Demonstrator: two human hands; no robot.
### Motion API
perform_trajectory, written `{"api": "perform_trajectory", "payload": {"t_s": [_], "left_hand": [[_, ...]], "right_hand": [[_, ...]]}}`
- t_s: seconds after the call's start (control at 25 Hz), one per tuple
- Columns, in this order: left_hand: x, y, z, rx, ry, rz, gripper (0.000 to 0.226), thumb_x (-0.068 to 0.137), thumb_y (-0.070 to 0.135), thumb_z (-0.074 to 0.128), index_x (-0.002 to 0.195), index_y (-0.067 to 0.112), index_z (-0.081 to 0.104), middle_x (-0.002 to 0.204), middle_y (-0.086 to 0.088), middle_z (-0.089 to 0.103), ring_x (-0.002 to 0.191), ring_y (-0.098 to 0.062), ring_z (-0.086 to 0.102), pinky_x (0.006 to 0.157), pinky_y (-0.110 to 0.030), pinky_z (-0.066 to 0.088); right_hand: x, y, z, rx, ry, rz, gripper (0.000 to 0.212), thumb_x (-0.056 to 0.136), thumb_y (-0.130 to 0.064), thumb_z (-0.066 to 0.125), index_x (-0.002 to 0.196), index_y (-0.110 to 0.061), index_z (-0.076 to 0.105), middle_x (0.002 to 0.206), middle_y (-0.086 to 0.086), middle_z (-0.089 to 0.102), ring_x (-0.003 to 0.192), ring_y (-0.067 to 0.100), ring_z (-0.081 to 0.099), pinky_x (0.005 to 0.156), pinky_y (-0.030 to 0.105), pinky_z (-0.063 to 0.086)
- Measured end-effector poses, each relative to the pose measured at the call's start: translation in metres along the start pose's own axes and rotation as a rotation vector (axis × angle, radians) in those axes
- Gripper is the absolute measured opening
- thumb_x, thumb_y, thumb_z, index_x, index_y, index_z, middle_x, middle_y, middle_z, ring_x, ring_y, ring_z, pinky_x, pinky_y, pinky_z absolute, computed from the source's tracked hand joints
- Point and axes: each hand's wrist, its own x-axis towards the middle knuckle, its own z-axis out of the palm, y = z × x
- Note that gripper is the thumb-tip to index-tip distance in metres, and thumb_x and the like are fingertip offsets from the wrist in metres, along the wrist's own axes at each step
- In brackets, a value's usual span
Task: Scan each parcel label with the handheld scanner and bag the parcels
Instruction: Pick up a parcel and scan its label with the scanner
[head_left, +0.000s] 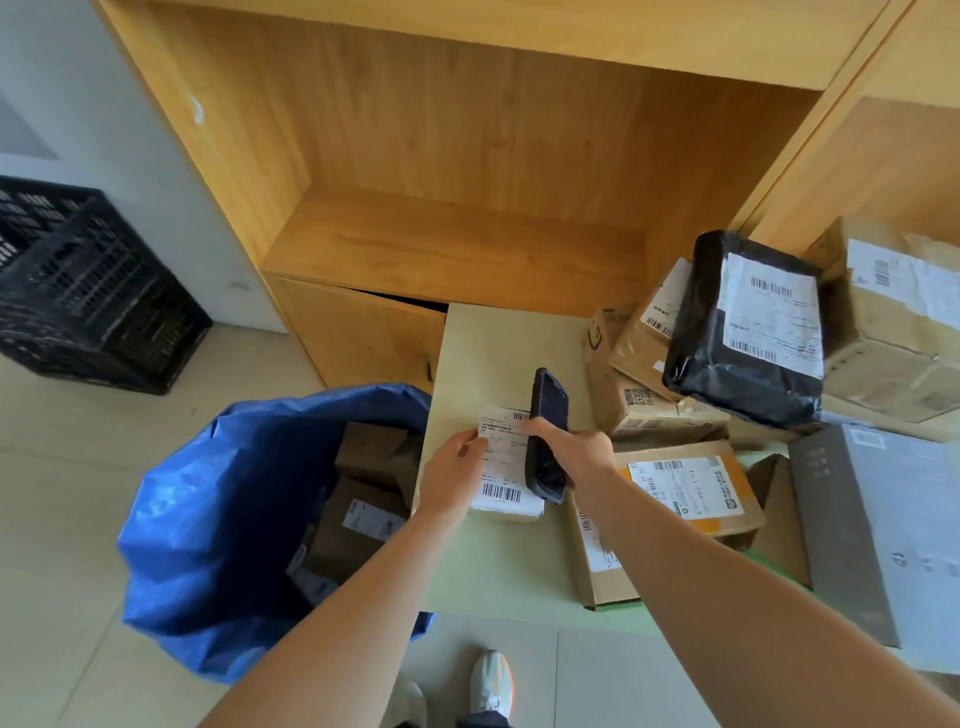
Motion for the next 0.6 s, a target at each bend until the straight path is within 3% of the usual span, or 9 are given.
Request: {"api": "perform_trajectory", "payload": {"t_s": [0.08,0.2,0.4,0.48,0.6], "left_hand": [[0.001,0.007,-0.011,-0.042,0.008,0.017,0.033,0.097,0.038,0.042,0.123,0.034,0.061,0.104,0.004,0.07,0.086,-0.012,0.066,0.066,-0.027,0.052],[-0.001,0.004,-0.051,-0.088,0.037,0.015,0.029,0.098,0.038,0.042,0.122,0.035,0.058,0.1,0.003,0.07,0.084,-0.016,0.07,0.073,-0.036,0.06],[-0.01,-0.055,-0.161,-0.14,0.234,-0.065,0.035,0.097,0.039,0.044,0.129,0.035,0.059,0.106,0.007,0.071,0.088,-0.012,0.07,0.079,-0.034,0.059],[-0.016,-0.079,-0.194,-0.174,0.309,-0.112,0.03,0.096,0.036,0.045,0.121,0.038,0.062,0.103,0.009,0.071,0.088,-0.012,0.069,0.082,-0.037,0.058],[-0.019,-0.111,-0.221,-0.178,0.347,-0.153,0.026,0.095,0.031,0.043,0.108,0.039,0.064,0.095,0.008,0.073,0.082,-0.011,0.069,0.074,-0.035,0.057]], "right_hand": [[-0.006,-0.017,0.001,-0.005,-0.008,-0.023,0.049,0.062,-0.039,0.094,0.091,-0.007,0.069,0.092,0.011,0.076,0.089,0.029,0.075,0.082,0.04,0.063],[-0.018,-0.036,0.032,-0.018,-0.047,-0.073,0.044,0.068,-0.037,0.092,0.09,-0.009,0.068,0.091,0.009,0.076,0.088,0.027,0.074,0.08,0.039,0.063],[-0.052,-0.041,0.161,-0.127,-0.227,-0.109,0.039,0.072,-0.039,0.09,0.089,-0.012,0.068,0.094,0.008,0.077,0.086,0.025,0.074,0.085,0.041,0.063],[-0.066,-0.038,0.209,-0.172,-0.286,-0.136,0.037,0.073,-0.038,0.09,0.093,-0.014,0.071,0.093,0.005,0.077,0.083,0.022,0.074,0.078,0.036,0.063],[-0.078,-0.027,0.255,-0.256,-0.346,-0.179,0.038,0.073,-0.038,0.088,0.1,-0.016,0.075,0.092,0.001,0.078,0.08,0.018,0.074,0.061,0.027,0.056]]}}
